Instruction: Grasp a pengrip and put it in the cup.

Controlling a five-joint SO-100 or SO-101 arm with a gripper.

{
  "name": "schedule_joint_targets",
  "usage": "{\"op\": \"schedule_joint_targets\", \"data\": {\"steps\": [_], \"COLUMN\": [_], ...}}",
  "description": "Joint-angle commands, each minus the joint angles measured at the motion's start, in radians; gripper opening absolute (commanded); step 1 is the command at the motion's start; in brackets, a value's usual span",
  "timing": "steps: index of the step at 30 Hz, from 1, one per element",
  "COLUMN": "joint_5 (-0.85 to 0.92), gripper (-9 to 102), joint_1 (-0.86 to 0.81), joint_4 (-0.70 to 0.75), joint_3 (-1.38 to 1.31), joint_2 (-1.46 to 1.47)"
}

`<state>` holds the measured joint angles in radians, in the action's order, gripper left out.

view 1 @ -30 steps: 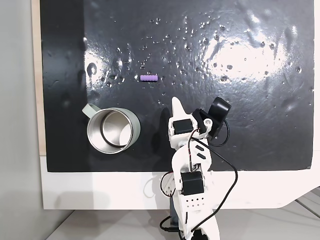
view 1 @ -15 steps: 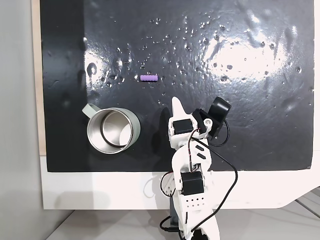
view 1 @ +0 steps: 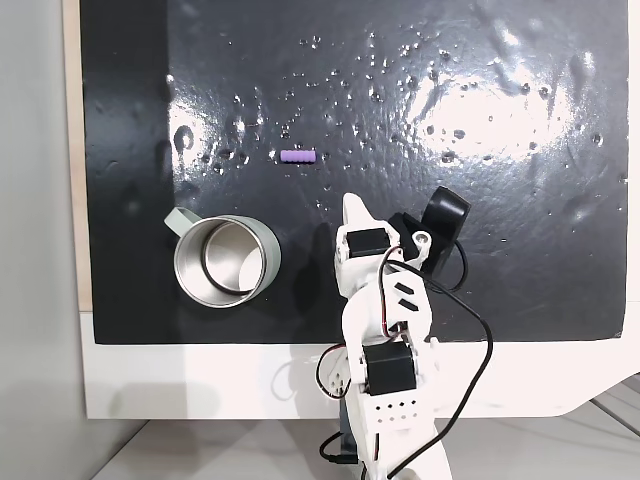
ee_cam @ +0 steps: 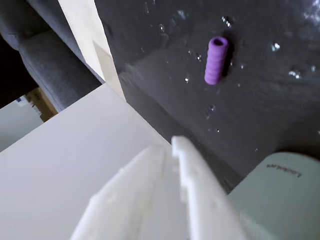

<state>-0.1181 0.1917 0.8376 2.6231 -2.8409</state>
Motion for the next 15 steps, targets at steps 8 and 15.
{"op": "schedule_joint_targets", "data": {"steps": [8,15], "joint_5": [-0.124,-0.272], "gripper": [2,17], "joint_1": [0.063,0.089], "joint_4": [0.163,0.351], "joint_3": [-0.448,-0.706], "joint_2": [0.397,0.721]}}
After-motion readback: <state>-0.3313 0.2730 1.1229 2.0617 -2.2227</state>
